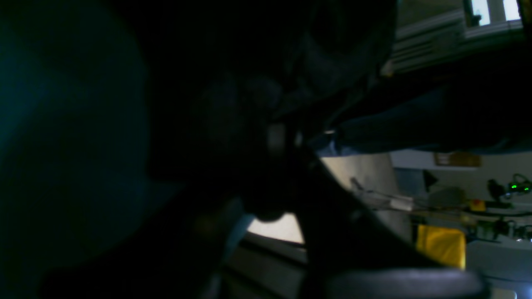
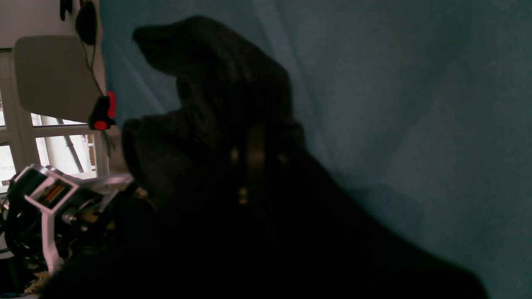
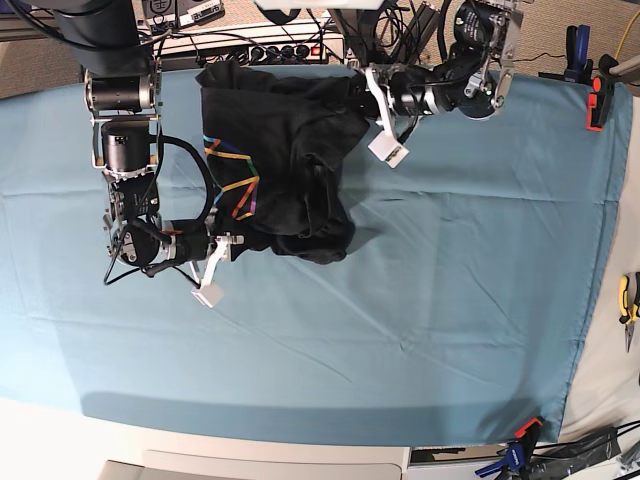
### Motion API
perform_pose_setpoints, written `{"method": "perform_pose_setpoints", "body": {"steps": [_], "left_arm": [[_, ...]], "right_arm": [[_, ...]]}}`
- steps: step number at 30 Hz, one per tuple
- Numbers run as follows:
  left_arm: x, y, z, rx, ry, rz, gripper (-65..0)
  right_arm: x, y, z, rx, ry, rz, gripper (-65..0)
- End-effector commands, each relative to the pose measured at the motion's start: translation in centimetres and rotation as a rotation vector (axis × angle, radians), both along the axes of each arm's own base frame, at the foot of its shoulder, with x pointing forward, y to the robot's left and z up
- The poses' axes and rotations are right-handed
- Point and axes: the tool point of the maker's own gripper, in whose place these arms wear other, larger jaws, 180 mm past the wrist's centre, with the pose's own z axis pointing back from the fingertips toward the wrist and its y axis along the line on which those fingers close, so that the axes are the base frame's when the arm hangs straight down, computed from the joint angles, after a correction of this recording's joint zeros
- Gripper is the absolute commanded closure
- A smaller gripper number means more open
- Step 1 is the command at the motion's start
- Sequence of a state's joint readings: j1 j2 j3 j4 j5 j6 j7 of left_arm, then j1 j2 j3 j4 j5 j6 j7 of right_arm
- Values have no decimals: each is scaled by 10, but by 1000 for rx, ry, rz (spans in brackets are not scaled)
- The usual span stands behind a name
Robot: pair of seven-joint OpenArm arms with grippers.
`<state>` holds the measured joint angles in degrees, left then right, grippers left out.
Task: Fold the T-shirt properly
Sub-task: 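Grasp opposite edges of the bundle with the right and left grippers, then lift and drag the bundle with both grippers toward the table centre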
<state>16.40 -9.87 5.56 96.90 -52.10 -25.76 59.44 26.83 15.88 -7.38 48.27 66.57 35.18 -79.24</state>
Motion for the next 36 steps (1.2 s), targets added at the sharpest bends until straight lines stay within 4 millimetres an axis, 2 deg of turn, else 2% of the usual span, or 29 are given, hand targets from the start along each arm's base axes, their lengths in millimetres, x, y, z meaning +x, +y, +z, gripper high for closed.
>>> {"method": "perform_pose_setpoints", "body": {"steps": [1,10,14,20,23,27,31,36], "left_arm": [[6,-1,7,-15,-35,1,0],[20,0,14,-3,-73,-24,0],[21,0,14,1,-74,-27,0],[25,11,13,23,-80,-15,0],[37,23,22,40,-124,12,0],[58,44,32,87,-197,38,0],[81,62,40,137,-263,53,0],[108,75,57,174,-346,51,0]], "right_arm": [[5,-2,7,-5,-12,5,0],[6,-2,8,-1,-14,4,0],[14,-4,19,56,-39,-41,0],[42,-42,51,181,-126,-245,0],[53,-60,74,284,-186,-345,0],[54,-72,77,298,-205,-383,0],[51,-67,73,292,-191,-365,0],[36,-49,62,336,-148,-327,0]]}}
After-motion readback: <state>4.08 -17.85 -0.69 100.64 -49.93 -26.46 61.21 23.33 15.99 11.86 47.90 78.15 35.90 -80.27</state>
